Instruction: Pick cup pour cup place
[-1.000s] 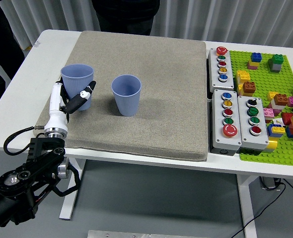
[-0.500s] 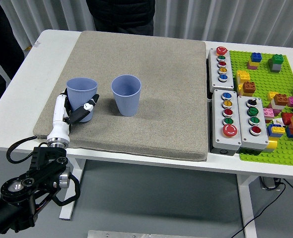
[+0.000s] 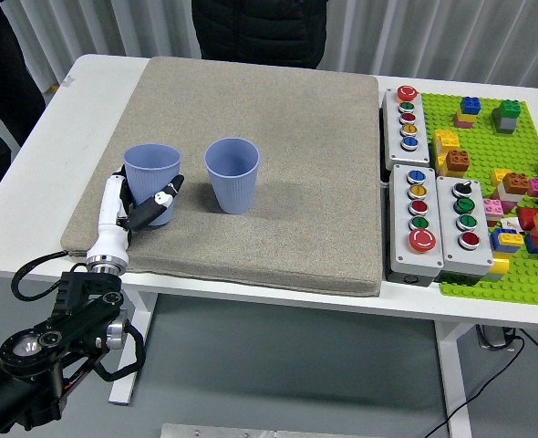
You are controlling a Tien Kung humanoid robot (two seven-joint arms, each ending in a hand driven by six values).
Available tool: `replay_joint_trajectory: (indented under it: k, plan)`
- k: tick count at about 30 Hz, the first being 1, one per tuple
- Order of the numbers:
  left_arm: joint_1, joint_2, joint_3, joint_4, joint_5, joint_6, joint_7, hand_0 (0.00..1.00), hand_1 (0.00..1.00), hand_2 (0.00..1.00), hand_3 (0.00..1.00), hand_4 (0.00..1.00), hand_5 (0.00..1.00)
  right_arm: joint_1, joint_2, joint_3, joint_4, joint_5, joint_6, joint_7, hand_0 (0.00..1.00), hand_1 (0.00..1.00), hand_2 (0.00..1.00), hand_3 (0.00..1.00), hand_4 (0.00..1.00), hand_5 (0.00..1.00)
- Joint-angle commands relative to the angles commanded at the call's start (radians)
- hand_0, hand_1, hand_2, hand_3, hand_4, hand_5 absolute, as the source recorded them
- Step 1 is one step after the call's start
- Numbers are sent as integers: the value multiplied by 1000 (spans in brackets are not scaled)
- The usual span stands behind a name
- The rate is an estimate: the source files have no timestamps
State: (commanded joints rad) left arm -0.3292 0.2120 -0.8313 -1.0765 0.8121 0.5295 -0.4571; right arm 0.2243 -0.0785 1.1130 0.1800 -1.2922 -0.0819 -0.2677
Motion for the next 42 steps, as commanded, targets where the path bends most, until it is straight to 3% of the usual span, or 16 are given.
replay_joint_trajectory:
  k: [1, 7, 30, 36, 37, 42]
  plan:
    - [2, 1, -2, -2, 3, -6, 1, 595, 576, 555, 585, 806, 300, 0, 0, 1, 0, 0, 0, 0, 674, 636, 568, 573, 2, 161]
    - [6, 4, -6, -2, 9, -12, 4, 610, 594, 578, 618, 817, 313, 1, 0, 3, 0, -1, 0, 0, 674, 636, 568, 573, 2, 161]
    - [21, 15, -16, -11, 25, -35, 11, 622, 605, 595, 650, 826, 316, 6, 1, 7, 0, -4, -1, -1, 674, 636, 568, 573, 2, 161]
    - [25, 17, -20, -14, 44, -60, 22, 628, 606, 600, 660, 851, 344, 5, 0, 7, 0, -4, 0, 0, 674, 635, 568, 573, 2, 161]
    - [25, 17, -22, -16, 51, -68, 25, 645, 629, 635, 756, 853, 307, 6, 0, 9, 0, -6, 0, 0, 674, 636, 568, 574, 2, 161]
    - [25, 18, -27, -18, 68, -81, 33, 645, 629, 635, 756, 853, 307, 7, 0, 9, 0, -7, 0, -1, 674, 636, 568, 574, 2, 161]
